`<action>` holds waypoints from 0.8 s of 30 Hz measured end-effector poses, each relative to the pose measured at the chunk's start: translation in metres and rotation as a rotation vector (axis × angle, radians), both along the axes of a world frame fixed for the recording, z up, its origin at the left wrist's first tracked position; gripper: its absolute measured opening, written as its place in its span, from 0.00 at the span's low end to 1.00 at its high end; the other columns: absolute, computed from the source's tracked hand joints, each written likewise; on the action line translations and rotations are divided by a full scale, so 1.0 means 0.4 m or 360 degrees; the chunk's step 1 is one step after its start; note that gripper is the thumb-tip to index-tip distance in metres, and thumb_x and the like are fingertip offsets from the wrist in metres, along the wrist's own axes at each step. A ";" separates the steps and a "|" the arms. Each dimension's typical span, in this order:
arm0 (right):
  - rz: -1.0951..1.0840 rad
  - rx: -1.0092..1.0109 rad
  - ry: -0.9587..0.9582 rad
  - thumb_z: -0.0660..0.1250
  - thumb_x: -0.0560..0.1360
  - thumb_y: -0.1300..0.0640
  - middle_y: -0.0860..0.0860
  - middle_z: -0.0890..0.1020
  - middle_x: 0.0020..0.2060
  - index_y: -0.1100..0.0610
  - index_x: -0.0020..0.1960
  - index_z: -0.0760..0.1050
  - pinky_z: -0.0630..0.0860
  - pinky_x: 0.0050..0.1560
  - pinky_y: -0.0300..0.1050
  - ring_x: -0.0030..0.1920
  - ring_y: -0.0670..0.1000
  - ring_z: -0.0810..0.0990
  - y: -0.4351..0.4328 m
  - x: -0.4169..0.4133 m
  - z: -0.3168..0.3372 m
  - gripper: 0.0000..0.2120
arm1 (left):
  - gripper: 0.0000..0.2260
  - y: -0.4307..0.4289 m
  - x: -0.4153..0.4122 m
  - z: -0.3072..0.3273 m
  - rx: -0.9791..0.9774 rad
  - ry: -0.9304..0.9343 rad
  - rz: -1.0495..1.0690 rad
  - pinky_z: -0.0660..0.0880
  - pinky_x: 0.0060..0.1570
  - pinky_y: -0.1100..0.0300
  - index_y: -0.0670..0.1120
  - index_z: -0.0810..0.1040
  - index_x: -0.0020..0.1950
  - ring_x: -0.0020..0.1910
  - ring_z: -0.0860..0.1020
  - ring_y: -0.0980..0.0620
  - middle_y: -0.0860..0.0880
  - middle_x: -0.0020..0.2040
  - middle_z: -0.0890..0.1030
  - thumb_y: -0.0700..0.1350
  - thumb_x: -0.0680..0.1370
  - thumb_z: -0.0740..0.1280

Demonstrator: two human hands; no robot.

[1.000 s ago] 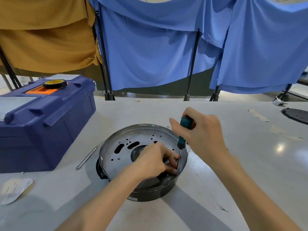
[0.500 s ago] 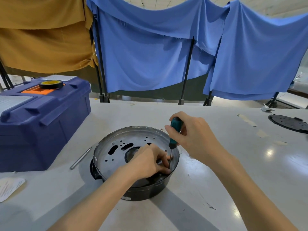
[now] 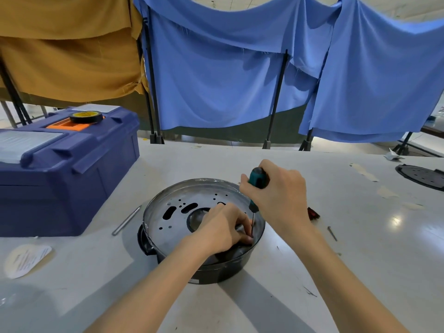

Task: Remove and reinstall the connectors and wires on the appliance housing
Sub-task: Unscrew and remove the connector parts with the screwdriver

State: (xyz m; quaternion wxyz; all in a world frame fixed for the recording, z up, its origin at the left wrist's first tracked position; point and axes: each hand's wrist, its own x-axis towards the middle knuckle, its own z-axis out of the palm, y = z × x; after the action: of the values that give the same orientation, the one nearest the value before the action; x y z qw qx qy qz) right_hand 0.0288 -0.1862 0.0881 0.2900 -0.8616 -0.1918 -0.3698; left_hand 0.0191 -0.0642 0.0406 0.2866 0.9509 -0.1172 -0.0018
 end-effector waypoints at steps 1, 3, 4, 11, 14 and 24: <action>-0.0074 0.0034 -0.0045 0.72 0.71 0.53 0.52 0.71 0.23 0.57 0.35 0.68 0.65 0.29 0.42 0.25 0.54 0.66 0.005 -0.004 -0.008 0.15 | 0.09 0.000 -0.001 0.002 0.0025 -0.0016 -0.0008 0.77 0.47 0.55 0.55 0.78 0.33 0.44 0.78 0.52 0.59 0.33 0.76 0.49 0.69 0.76; -0.0232 0.0142 -0.0061 0.72 0.72 0.54 0.51 0.71 0.22 0.58 0.34 0.68 0.61 0.28 0.41 0.24 0.52 0.65 0.010 -0.011 -0.019 0.15 | 0.08 -0.001 0.000 0.005 0.0029 -0.0020 -0.0017 0.76 0.45 0.56 0.55 0.78 0.34 0.42 0.77 0.52 0.58 0.32 0.75 0.50 0.69 0.76; -0.0292 0.0209 -0.0059 0.71 0.72 0.54 0.50 0.69 0.21 0.58 0.34 0.68 0.60 0.27 0.40 0.23 0.51 0.63 0.009 -0.013 -0.021 0.15 | 0.08 0.000 0.000 0.004 0.0013 -0.0017 -0.0013 0.76 0.45 0.57 0.55 0.79 0.34 0.41 0.77 0.53 0.59 0.31 0.75 0.49 0.69 0.77; -0.0352 0.0352 0.0068 0.68 0.75 0.50 0.44 0.64 0.23 0.56 0.34 0.65 0.56 0.27 0.41 0.25 0.45 0.61 -0.021 -0.001 -0.025 0.18 | 0.08 0.027 0.008 -0.006 -0.0379 0.0238 -0.0122 0.75 0.61 0.60 0.45 0.85 0.45 0.57 0.78 0.61 0.51 0.57 0.83 0.33 0.73 0.72; -0.0391 0.0698 0.0045 0.67 0.75 0.49 0.47 0.69 0.23 0.57 0.33 0.68 0.61 0.28 0.42 0.26 0.46 0.66 -0.072 0.011 -0.004 0.18 | 0.11 0.042 0.007 -0.005 -0.0495 0.0272 -0.0187 0.74 0.63 0.60 0.42 0.83 0.54 0.62 0.77 0.58 0.50 0.62 0.80 0.33 0.74 0.70; 0.0055 0.1280 0.1162 0.61 0.76 0.66 0.57 0.78 0.23 0.63 0.36 0.68 0.62 0.19 0.35 0.17 0.53 0.73 -0.194 0.039 -0.072 0.10 | 0.06 0.004 -0.011 -0.009 0.0022 -0.0122 -0.0025 0.74 0.56 0.55 0.51 0.86 0.48 0.58 0.77 0.54 0.55 0.56 0.82 0.46 0.71 0.74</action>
State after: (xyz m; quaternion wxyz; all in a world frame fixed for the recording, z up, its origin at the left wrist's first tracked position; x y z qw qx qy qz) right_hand 0.0443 -0.2639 0.0595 0.6506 -0.7518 0.0640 -0.0858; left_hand 0.0145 -0.0624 0.0370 0.2751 0.9513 -0.1357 0.0317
